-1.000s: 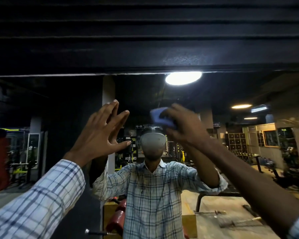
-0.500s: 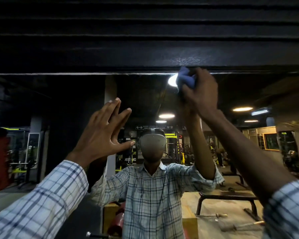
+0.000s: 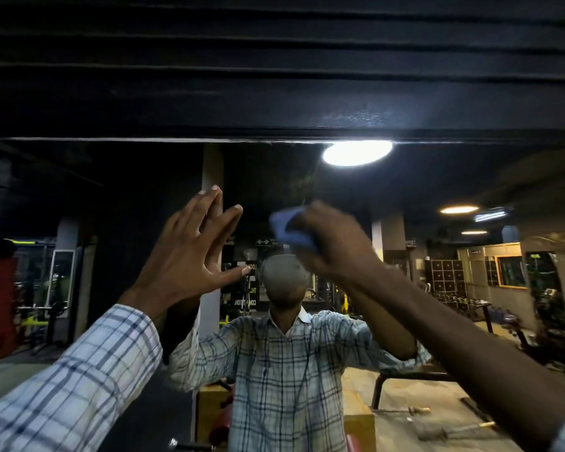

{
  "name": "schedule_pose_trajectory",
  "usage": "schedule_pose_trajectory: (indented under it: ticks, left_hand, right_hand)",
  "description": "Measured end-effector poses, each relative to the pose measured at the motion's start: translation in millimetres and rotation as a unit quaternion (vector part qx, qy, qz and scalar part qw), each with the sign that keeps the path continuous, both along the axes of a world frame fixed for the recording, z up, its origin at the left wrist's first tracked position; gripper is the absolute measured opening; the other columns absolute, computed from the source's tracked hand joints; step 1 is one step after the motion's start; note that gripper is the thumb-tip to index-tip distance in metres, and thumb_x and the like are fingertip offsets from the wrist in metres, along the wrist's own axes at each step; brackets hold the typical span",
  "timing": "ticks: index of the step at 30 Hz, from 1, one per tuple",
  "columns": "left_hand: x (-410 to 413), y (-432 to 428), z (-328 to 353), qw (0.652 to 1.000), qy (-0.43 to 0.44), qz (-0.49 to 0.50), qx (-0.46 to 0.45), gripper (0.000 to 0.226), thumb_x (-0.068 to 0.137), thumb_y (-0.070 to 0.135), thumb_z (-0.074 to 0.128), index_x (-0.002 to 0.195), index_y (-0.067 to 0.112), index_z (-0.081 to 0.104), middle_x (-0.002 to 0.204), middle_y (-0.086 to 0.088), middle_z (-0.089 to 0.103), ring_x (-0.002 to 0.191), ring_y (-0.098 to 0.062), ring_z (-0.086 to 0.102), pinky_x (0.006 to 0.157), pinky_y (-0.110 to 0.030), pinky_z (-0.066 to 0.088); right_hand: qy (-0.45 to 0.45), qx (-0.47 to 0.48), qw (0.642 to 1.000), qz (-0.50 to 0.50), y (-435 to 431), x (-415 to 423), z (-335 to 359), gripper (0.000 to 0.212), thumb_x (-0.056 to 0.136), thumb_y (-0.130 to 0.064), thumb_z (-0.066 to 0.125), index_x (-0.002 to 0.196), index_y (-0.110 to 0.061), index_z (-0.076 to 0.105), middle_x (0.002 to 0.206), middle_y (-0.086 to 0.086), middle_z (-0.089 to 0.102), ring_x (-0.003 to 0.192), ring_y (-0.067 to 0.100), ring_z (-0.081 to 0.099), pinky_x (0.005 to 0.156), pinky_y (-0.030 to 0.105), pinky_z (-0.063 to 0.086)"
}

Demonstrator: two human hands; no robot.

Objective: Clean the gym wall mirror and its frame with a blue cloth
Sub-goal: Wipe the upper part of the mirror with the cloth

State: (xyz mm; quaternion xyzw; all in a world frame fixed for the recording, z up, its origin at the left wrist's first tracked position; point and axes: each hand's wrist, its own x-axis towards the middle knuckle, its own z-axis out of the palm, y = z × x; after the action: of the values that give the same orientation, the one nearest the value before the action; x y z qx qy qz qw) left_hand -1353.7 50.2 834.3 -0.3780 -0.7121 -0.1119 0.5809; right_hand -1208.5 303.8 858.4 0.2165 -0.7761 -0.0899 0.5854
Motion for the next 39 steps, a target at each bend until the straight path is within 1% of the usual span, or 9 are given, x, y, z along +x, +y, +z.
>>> schedule_pose_trajectory:
  ticks: [2,7,13,19,24,29,33,35,39]
  left_hand:
    - [-4,-5,0,1.0,-0.002,-0.004,0.002,0.11,0.075,0.087,0.054,0.165,0.039,0.011,0.174,0.002,-0.01,0.161,-0.021,-0.002,0.122,-0.043,0.008]
    - [-9,-11,-1,1.0,0.008,-0.014,0.0,0.109,0.076,0.086,0.055,0.164,0.036,0.016,0.174,0.0,-0.006,0.161,-0.023,0.002,0.123,-0.044,0.012]
    - [-14,-19,-2,0.999,0.008,-0.032,-0.003,0.108,0.076,0.086,0.05,0.164,0.035,0.018,0.174,-0.002,-0.003,0.161,-0.024,0.003,0.123,-0.043,0.013]
    - [-22,-32,-6,1.0,0.009,-0.028,-0.008,0.107,0.077,0.087,0.049,0.164,0.034,0.016,0.174,-0.004,-0.002,0.16,-0.025,0.005,0.123,-0.048,0.017]
    - [-24,-41,-7,0.999,0.006,-0.038,-0.002,0.106,0.077,0.086,0.048,0.164,0.032,0.02,0.174,-0.006,0.001,0.16,-0.026,0.006,0.124,-0.052,0.022]
    - [-34,-54,-12,0.999,0.004,-0.04,-0.006,0.104,0.079,0.084,0.049,0.164,0.034,0.017,0.174,-0.005,-0.001,0.16,-0.026,0.005,0.124,-0.052,0.022]
    - [-35,-55,-12,0.999,-0.005,-0.047,-0.004,0.105,0.079,0.084,0.049,0.165,0.033,0.017,0.174,-0.005,0.0,0.161,-0.026,0.004,0.124,-0.056,0.023]
    - [-37,-58,-13,0.999,-0.008,-0.049,0.0,0.105,0.078,0.084,0.049,0.165,0.033,0.018,0.174,-0.005,-0.001,0.161,-0.026,0.003,0.125,-0.056,0.023]
    - [-42,-65,-16,0.999,-0.001,-0.043,0.003,0.104,0.079,0.083,0.051,0.164,0.033,0.018,0.174,-0.006,0.0,0.16,-0.026,0.004,0.123,-0.05,0.018]
  right_hand:
    - [-0.046,0.046,0.998,-0.017,1,-2,-14,0.03,0.083,-0.023,0.076,0.111,-0.018,0.066,0.105,-0.001,0.06,0.09,0.014,0.057,0.072,0.03,0.049]
    - [0.116,-0.232,0.966,0.017,5,-1,-19,0.024,0.086,-0.016,0.077,0.106,-0.016,0.063,0.102,-0.002,0.056,0.087,0.008,0.052,0.075,0.011,0.039]
    - [-0.081,0.031,0.995,-0.048,-16,-11,-67,0.036,0.088,-0.036,0.068,0.12,-0.023,0.061,0.118,-0.002,0.058,0.102,0.018,0.06,0.079,0.04,0.058]
    - [0.104,-0.247,0.962,0.044,-19,-4,-54,0.023,0.088,-0.021,0.071,0.11,-0.015,0.067,0.105,0.001,0.061,0.091,0.009,0.055,0.075,0.026,0.047]
    - [-0.024,-0.025,0.997,-0.072,-49,-21,-86,0.035,0.094,-0.031,0.062,0.124,-0.016,0.062,0.124,0.006,0.058,0.109,0.02,0.059,0.083,0.036,0.059]
    - [0.117,-0.228,0.967,-0.003,-48,-15,-43,0.022,0.09,-0.011,0.072,0.111,-0.013,0.067,0.106,0.002,0.058,0.091,0.003,0.047,0.08,0.006,0.037]
    - [-0.009,-0.078,0.997,-0.017,-78,-37,-60,0.031,0.091,-0.018,0.071,0.121,-0.015,0.064,0.123,0.002,0.06,0.11,0.015,0.058,0.092,0.035,0.055]
    - [-0.069,0.014,0.997,-0.041,-78,-39,-59,0.037,0.09,-0.022,0.073,0.125,-0.018,0.063,0.128,0.001,0.059,0.115,0.016,0.058,0.094,0.034,0.055]
    - [0.074,-0.154,0.985,0.005,-63,-25,-25,0.024,0.091,-0.019,0.068,0.114,-0.012,0.065,0.108,0.003,0.057,0.095,0.013,0.054,0.08,0.02,0.044]
